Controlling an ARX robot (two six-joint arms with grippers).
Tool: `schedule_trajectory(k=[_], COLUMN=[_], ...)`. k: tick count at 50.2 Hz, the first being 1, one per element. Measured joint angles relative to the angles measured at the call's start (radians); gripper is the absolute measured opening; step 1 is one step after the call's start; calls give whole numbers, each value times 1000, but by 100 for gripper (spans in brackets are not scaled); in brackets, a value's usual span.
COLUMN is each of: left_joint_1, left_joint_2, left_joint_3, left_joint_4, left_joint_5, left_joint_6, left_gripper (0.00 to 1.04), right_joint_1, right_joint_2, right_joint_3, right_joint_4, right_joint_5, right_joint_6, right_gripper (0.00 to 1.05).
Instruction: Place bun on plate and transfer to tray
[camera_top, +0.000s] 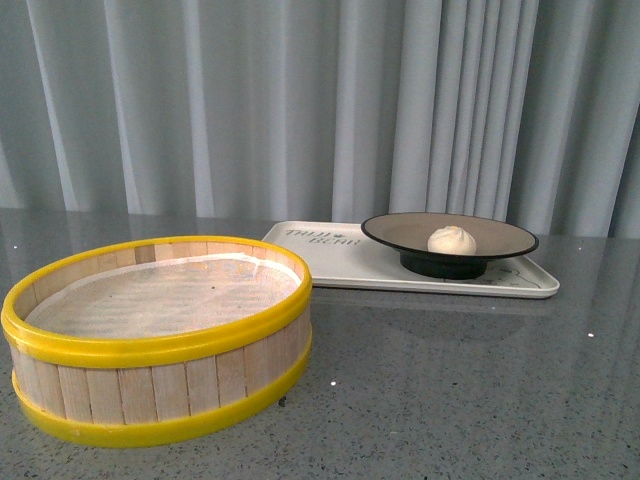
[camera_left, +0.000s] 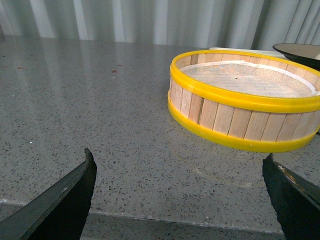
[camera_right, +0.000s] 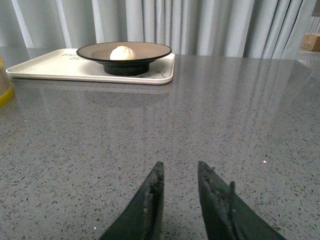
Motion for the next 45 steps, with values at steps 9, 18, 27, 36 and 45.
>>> schedule_trajectory(k=[9,18,27,36,45], left_joint_1=[0,0,0,0,0], left_joint_2=[0,0,0,0,0], left_joint_3=[0,0,0,0,0], left_joint_4=[0,0,0,0,0], left_joint_5=[0,0,0,0,0], left_joint_6=[0,0,0,0,0], left_gripper=[98,98,98,98,98], right_joint_1=[0,0,0,0,0], right_joint_2=[0,0,0,0,0], right_joint_3=[0,0,0,0,0], right_joint_4=[0,0,0,0,0], right_joint_5=[0,0,0,0,0], right_joint_6=[0,0,0,1,1], right_gripper=[59,97,96,96,96])
